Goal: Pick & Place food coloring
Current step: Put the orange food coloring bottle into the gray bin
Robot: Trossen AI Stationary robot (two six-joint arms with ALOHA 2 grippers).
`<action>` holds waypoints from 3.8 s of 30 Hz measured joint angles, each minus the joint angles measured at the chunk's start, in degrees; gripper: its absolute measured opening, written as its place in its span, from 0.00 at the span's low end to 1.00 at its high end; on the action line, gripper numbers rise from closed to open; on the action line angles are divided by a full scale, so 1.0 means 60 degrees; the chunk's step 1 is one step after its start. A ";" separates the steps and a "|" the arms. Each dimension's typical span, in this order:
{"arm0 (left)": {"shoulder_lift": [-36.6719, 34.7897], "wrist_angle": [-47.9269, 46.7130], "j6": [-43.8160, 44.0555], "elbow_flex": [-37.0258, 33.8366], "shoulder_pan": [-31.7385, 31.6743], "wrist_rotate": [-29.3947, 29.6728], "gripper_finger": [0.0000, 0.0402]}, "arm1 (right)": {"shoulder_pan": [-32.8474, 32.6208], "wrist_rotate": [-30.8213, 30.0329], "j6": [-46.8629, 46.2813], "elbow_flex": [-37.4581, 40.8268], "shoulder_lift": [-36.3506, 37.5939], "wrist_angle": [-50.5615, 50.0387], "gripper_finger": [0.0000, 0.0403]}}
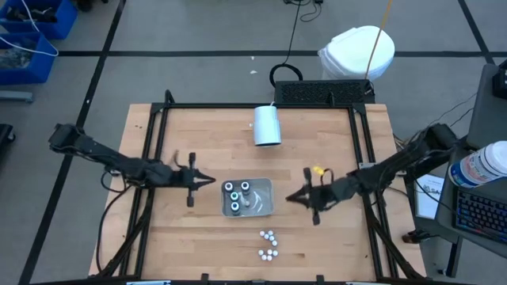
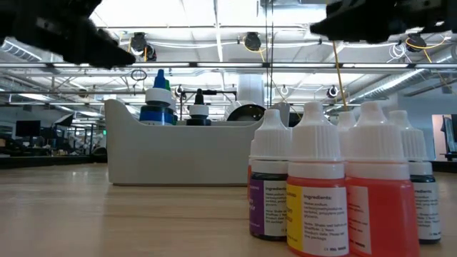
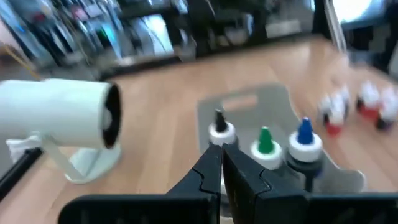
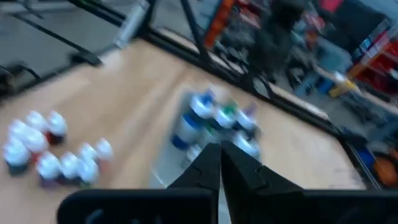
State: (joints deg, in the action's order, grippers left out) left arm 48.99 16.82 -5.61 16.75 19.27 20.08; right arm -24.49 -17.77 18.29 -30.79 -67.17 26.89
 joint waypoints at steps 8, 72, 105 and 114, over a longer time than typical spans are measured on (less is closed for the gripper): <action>0.3429 -0.5527 0.0723 0.5735 0.0193 -0.0631 0.06 | 0.0266 -0.0038 -0.0022 0.0778 0.1451 -0.0975 0.00; 1.2682 -0.8855 0.0634 1.3857 0.0681 -0.3072 0.56 | 0.0254 0.1929 -0.0157 0.2575 0.5085 -0.0511 0.00; 1.2735 -0.8991 0.0497 1.3857 0.1088 -0.2381 0.56 | 0.0252 0.1969 -0.0429 0.2575 0.5087 -0.0103 0.00; 1.2739 -0.9057 0.0454 1.3857 0.0974 -0.2254 0.56 | 0.0255 0.1969 -0.0695 0.2575 0.5085 -0.0098 0.00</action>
State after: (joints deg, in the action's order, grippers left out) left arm 125.43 -37.52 -2.89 99.90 25.12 6.56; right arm -22.96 -5.96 14.12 -15.33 -36.67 26.30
